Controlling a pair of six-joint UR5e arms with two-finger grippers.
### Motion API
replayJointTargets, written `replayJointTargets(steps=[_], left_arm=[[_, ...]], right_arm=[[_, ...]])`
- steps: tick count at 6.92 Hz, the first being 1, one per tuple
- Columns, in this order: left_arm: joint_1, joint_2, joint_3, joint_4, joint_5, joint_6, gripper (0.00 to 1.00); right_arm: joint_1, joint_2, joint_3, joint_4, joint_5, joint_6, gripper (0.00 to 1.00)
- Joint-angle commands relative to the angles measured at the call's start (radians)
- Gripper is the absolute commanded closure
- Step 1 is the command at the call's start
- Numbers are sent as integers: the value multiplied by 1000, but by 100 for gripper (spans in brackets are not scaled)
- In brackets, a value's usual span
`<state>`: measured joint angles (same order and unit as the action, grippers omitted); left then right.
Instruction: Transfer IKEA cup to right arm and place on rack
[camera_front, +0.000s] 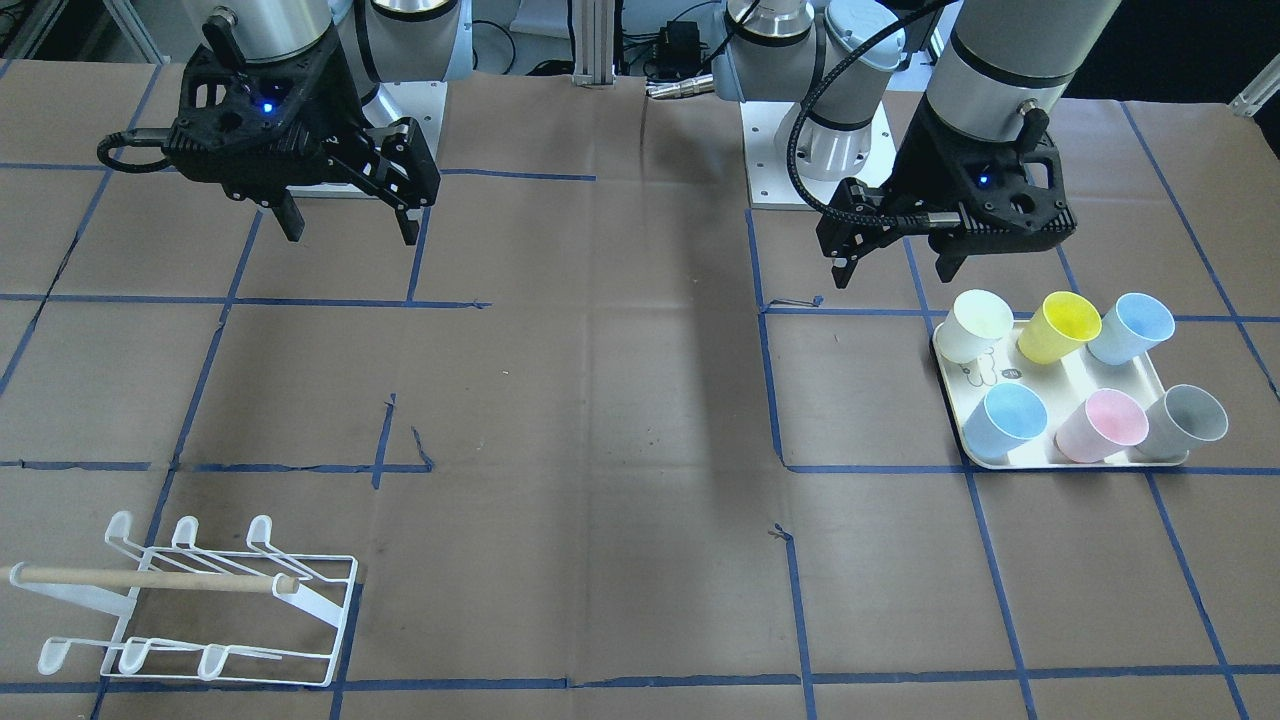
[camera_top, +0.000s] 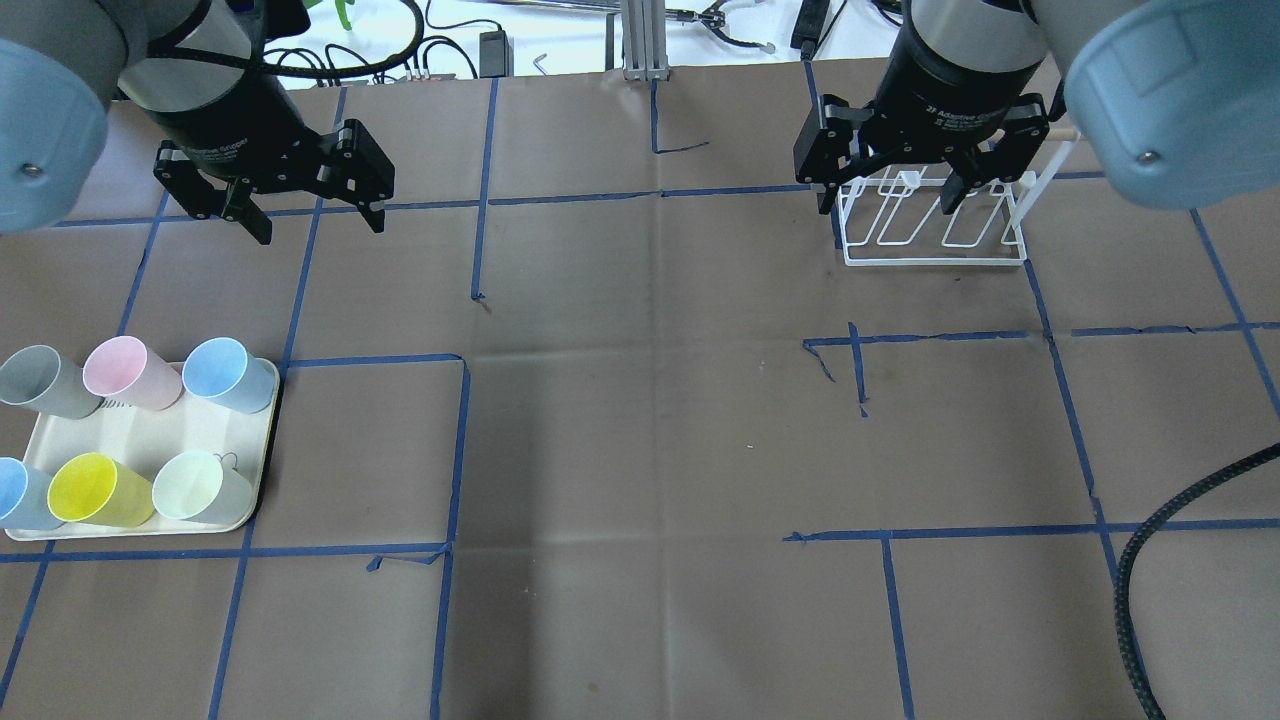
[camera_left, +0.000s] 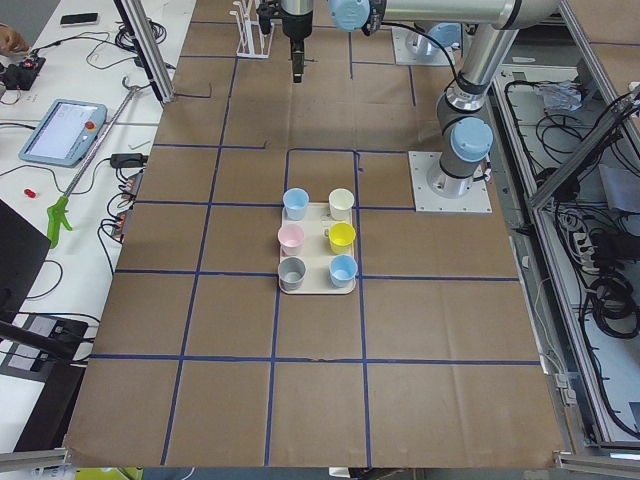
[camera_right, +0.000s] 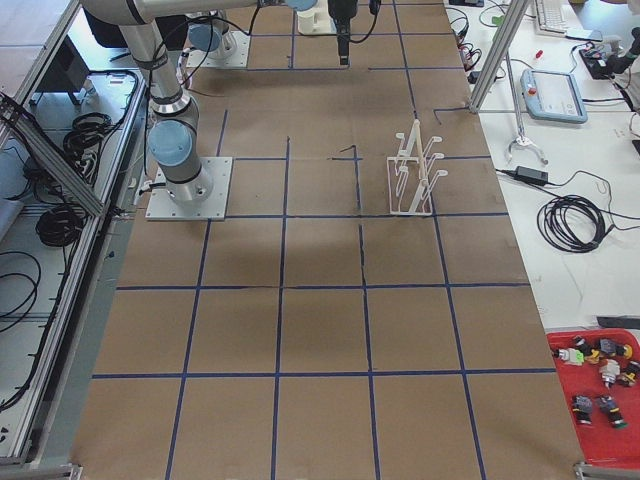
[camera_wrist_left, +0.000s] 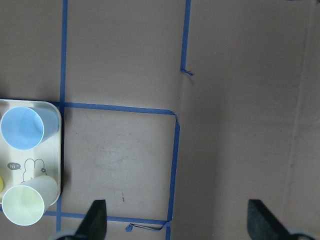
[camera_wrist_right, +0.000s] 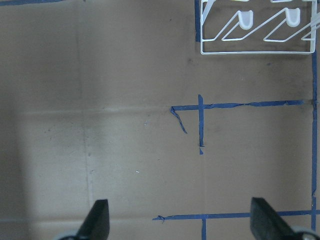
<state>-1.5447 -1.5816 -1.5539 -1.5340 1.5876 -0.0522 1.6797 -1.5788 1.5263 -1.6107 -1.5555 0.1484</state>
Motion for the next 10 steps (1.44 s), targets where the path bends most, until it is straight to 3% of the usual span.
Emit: replayJointTargets(steps=[1, 10], left_arm=[[0, 3, 0, -2, 0, 0, 0], [18, 20, -27, -2, 5, 3, 0]], right_arm=[[0, 0, 0, -2, 0, -1, 0], [0, 0, 0, -2, 0, -1, 0]])
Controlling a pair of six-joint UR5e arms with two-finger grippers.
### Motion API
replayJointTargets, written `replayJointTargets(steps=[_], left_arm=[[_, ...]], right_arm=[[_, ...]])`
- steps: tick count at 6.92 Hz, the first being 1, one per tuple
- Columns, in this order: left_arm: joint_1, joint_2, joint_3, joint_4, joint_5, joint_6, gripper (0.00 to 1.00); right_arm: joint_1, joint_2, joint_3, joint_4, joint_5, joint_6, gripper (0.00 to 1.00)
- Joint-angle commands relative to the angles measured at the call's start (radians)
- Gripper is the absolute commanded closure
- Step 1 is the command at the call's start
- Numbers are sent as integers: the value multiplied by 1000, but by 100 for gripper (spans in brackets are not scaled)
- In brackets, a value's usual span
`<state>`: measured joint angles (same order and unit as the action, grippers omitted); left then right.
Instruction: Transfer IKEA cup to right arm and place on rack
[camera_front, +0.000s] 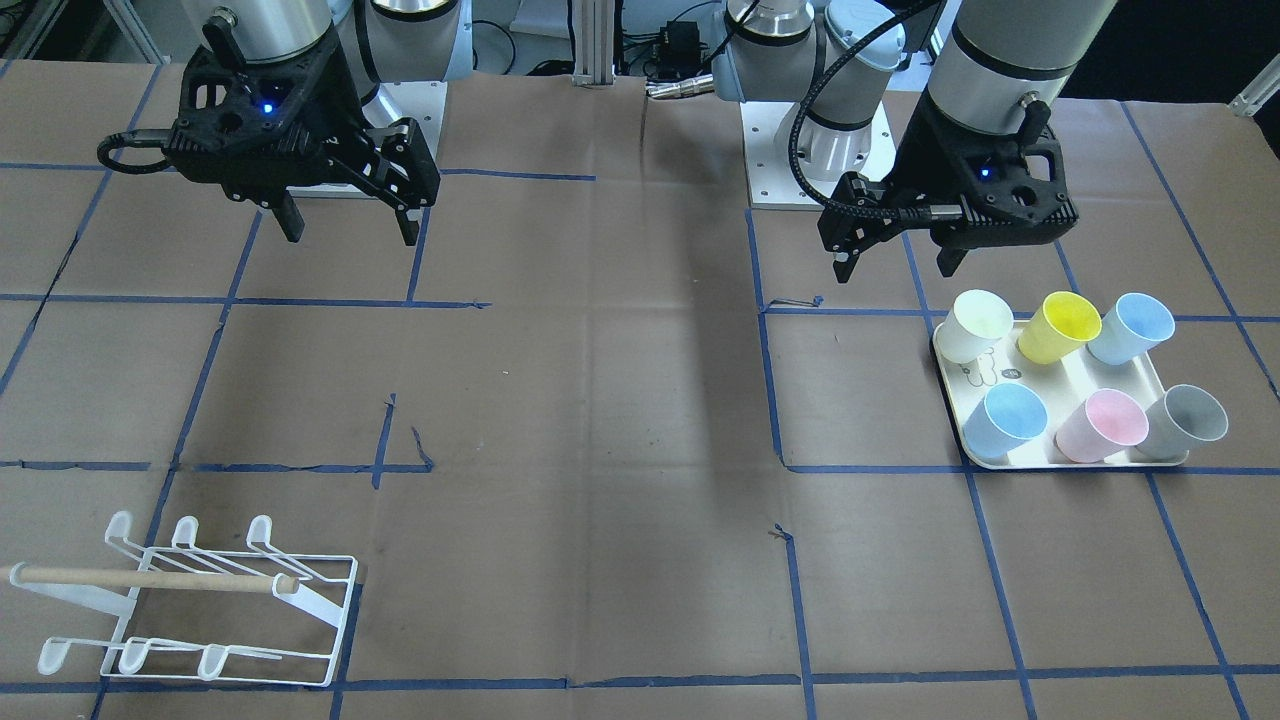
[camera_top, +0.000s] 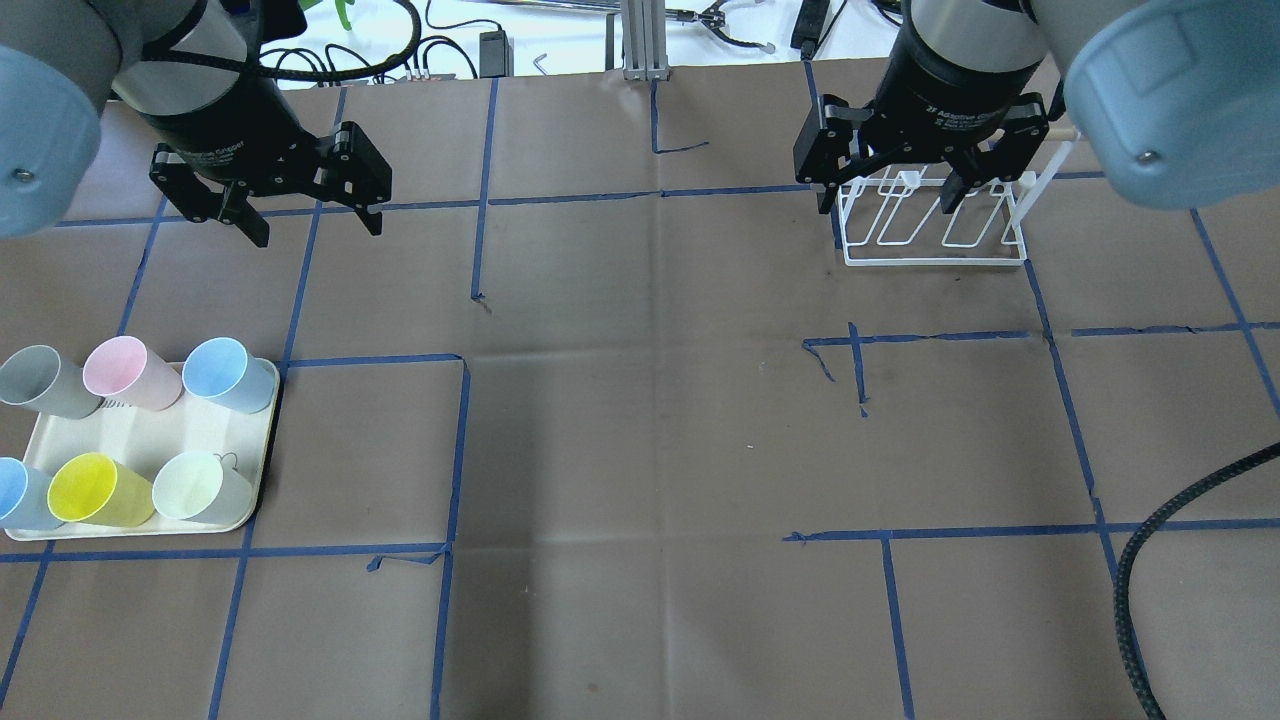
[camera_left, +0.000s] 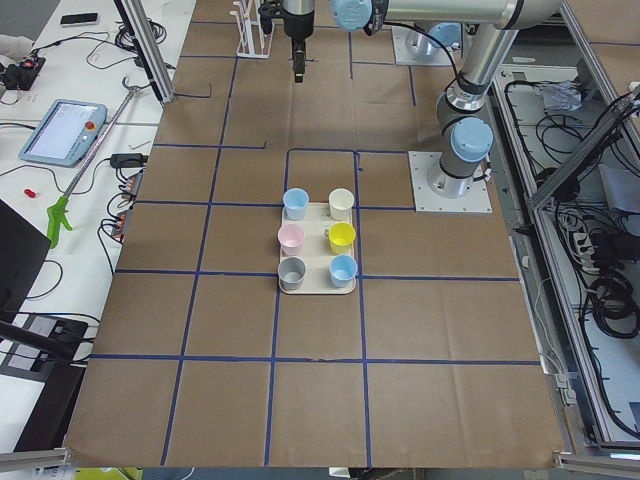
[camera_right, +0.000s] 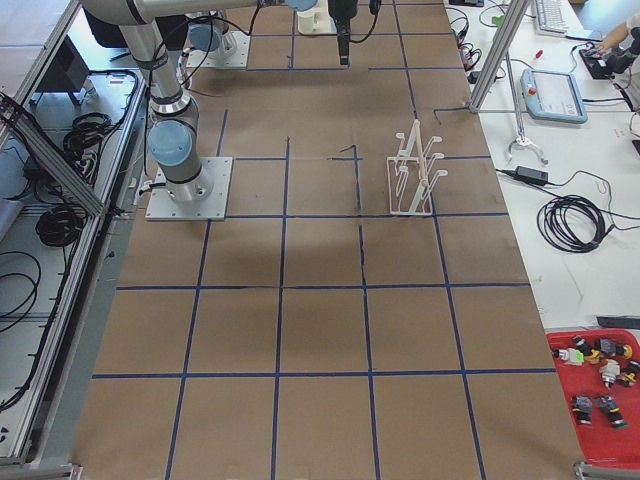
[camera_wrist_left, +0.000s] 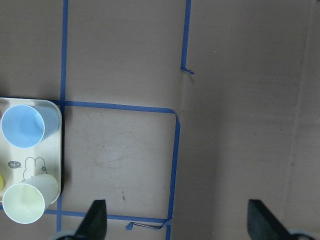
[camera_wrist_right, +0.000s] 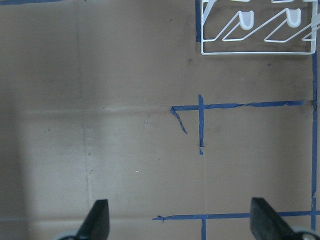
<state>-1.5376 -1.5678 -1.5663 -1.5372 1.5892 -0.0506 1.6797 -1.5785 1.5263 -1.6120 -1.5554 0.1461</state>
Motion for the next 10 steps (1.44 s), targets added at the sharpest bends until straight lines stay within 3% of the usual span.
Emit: replayJointTargets(steps=[1, 3, 5, 7, 10], left_arm=[[72, 21, -33, 6, 0, 80, 0], [277, 63, -92, 14, -9, 286, 0], [408, 74, -133, 17, -5, 426, 0], [418, 42, -174, 104, -11, 448, 0], [418, -49, -313, 366, -12, 454, 0]], right_arm=[[0, 0, 0, 0, 1, 1, 0], [0, 0, 2, 0, 0, 1, 0], [0, 2, 9, 0, 5, 1, 0], [-2, 2, 20, -2, 5, 1, 0], [-2, 2, 20, -2, 6, 1, 0]])
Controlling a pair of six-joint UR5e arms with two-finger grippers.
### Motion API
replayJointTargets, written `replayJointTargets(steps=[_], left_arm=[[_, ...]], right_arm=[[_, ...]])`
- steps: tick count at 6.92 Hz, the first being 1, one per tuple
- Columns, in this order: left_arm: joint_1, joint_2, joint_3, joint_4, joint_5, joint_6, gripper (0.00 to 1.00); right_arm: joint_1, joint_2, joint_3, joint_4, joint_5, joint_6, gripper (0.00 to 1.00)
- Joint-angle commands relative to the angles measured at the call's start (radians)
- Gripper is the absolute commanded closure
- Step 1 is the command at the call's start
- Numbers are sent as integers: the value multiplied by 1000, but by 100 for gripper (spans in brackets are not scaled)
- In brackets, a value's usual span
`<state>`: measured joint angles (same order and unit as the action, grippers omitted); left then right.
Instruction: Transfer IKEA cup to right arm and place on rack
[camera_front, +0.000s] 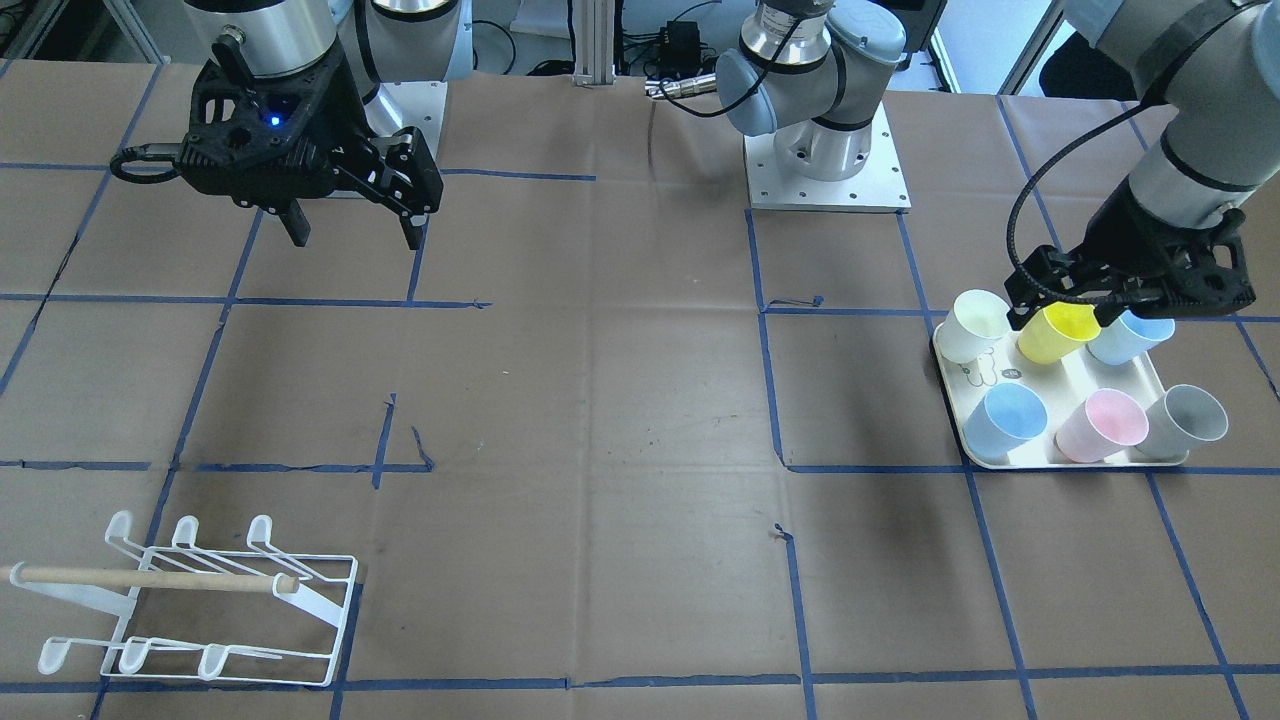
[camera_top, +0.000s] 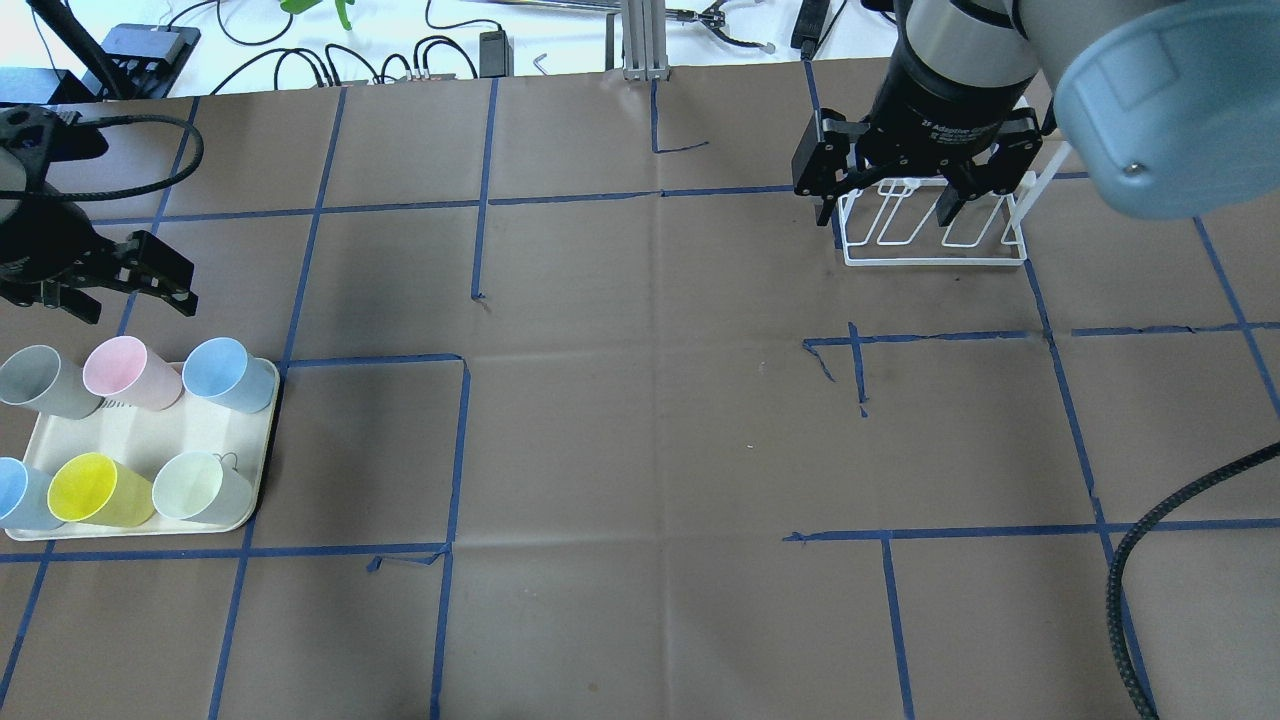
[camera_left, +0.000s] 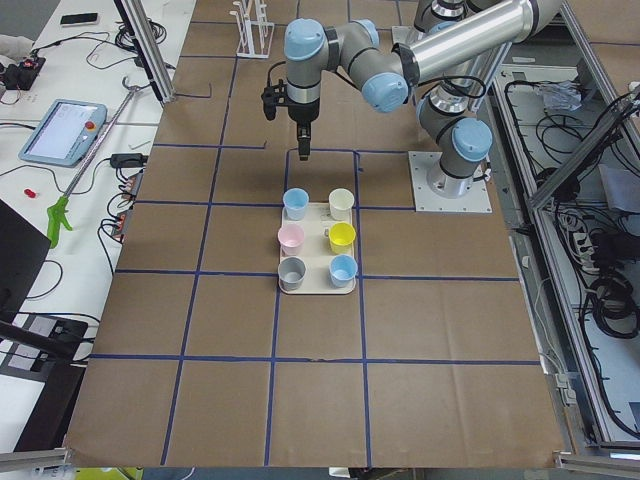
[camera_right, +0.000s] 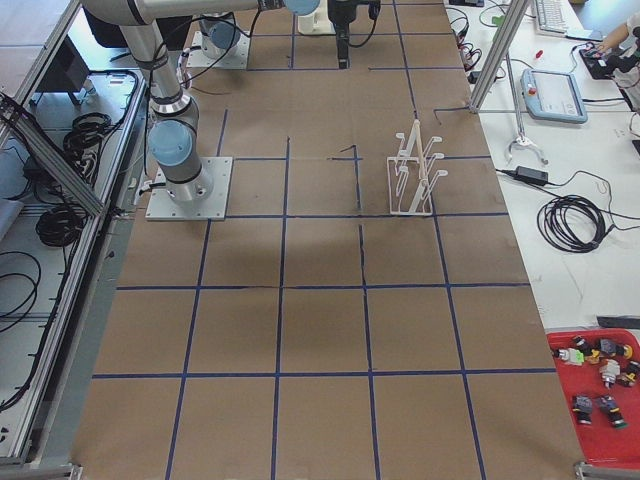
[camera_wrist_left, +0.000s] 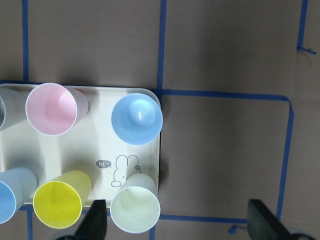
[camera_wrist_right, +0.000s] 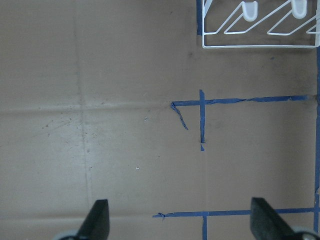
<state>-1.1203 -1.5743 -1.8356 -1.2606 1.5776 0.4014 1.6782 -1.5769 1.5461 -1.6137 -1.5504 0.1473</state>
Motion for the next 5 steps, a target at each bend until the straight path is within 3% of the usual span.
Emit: replayJointTargets(steps=[1, 5], left_arm=[[-1, -99, -62, 162, -1, 4, 0], [-10, -246, -73, 280, -1, -1, 0]], right_arm=[[0, 0, 0, 0, 0, 0, 0], [0, 0, 0, 0, 0, 0, 0]])
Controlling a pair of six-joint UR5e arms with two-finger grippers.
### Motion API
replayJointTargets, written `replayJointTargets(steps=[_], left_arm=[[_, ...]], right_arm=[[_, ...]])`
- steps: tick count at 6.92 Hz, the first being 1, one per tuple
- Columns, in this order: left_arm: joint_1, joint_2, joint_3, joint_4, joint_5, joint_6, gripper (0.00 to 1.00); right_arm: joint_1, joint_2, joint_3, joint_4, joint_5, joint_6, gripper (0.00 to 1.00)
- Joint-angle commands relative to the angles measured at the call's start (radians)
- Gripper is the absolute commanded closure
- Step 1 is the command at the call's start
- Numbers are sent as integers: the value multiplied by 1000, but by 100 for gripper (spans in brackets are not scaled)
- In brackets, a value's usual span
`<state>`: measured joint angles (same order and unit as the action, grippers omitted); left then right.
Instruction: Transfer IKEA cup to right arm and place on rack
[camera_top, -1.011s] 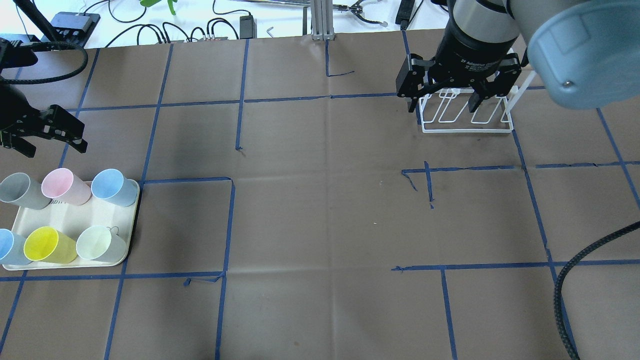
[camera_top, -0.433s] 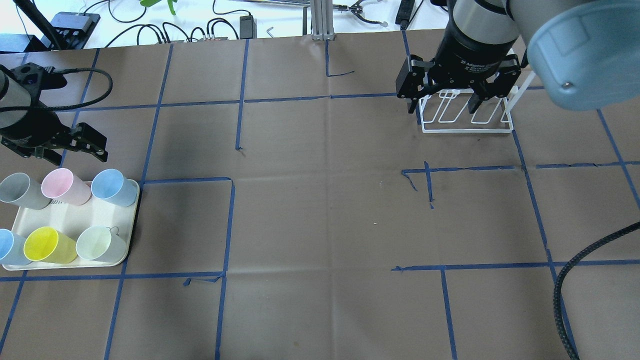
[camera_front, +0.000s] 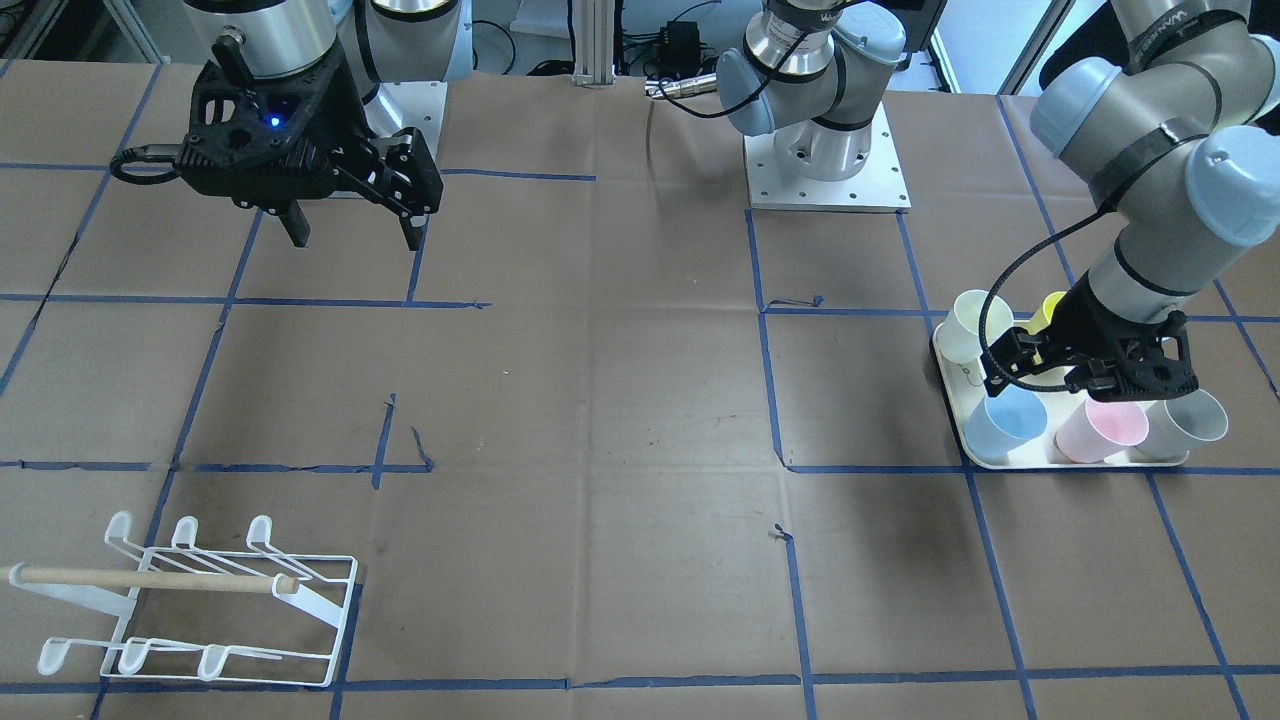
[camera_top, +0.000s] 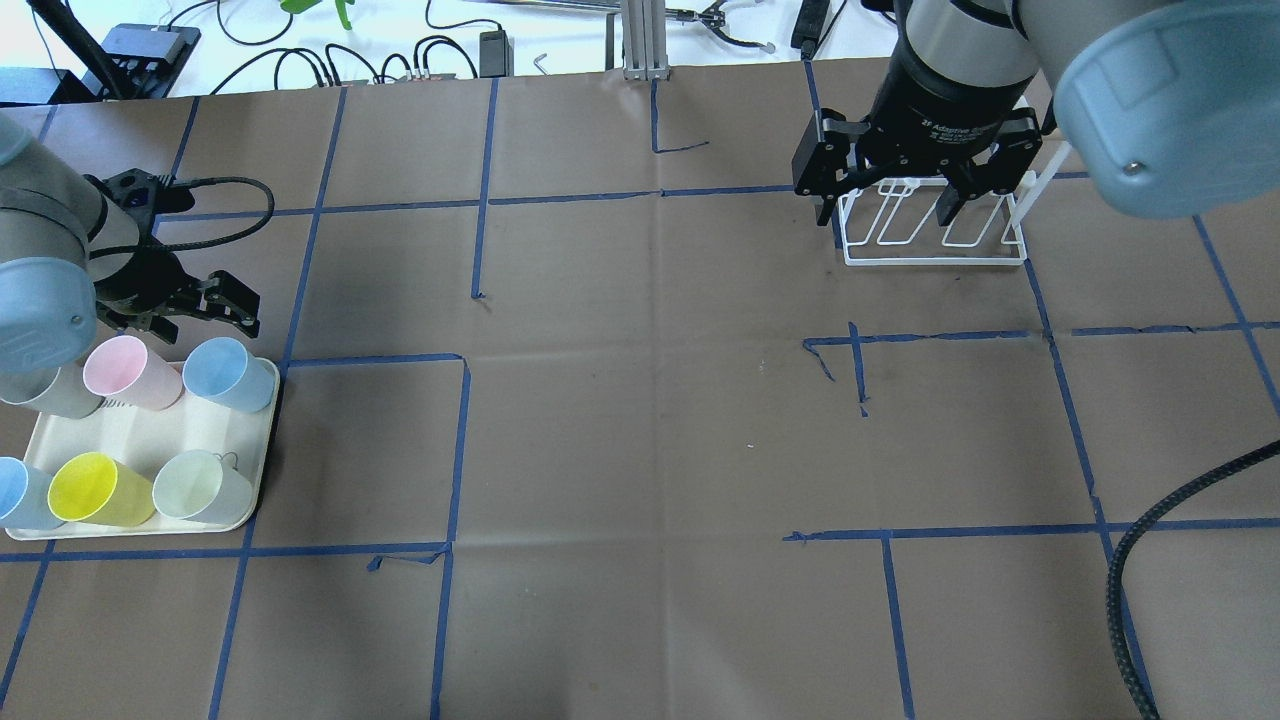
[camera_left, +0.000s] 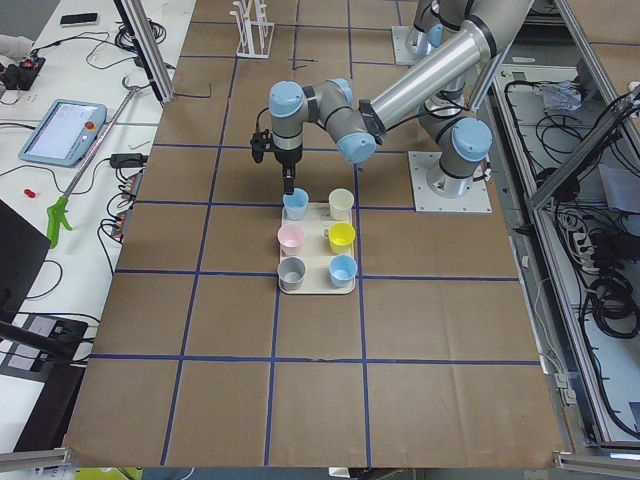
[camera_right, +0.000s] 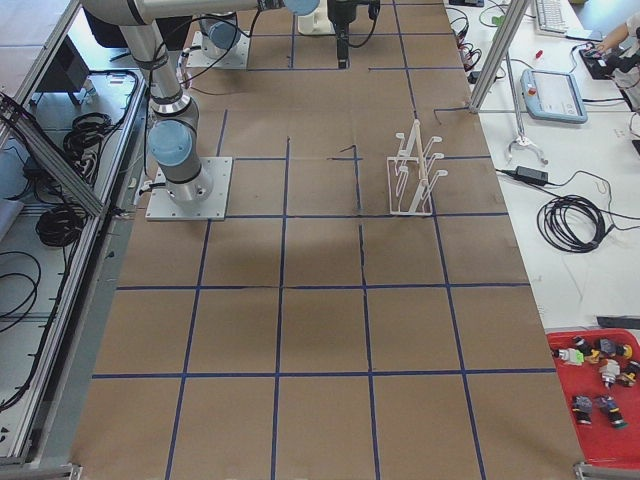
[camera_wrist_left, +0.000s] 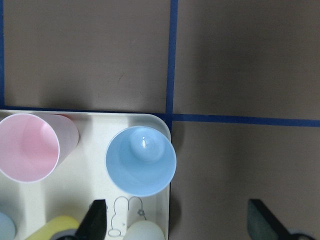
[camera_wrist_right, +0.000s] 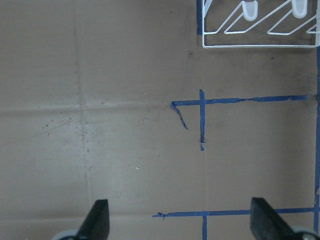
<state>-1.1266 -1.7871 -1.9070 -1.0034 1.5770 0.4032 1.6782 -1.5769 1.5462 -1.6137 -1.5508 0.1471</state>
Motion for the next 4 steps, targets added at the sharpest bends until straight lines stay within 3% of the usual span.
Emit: replayJointTargets(steps=[1, 4], left_arm=[[-4, -35, -24, 25, 1, -6, 0], [-2, -32, -99, 83, 11, 3, 0]], right_arm=[[0, 0, 0, 0, 0, 0, 0], [0, 0, 0, 0, 0, 0, 0]])
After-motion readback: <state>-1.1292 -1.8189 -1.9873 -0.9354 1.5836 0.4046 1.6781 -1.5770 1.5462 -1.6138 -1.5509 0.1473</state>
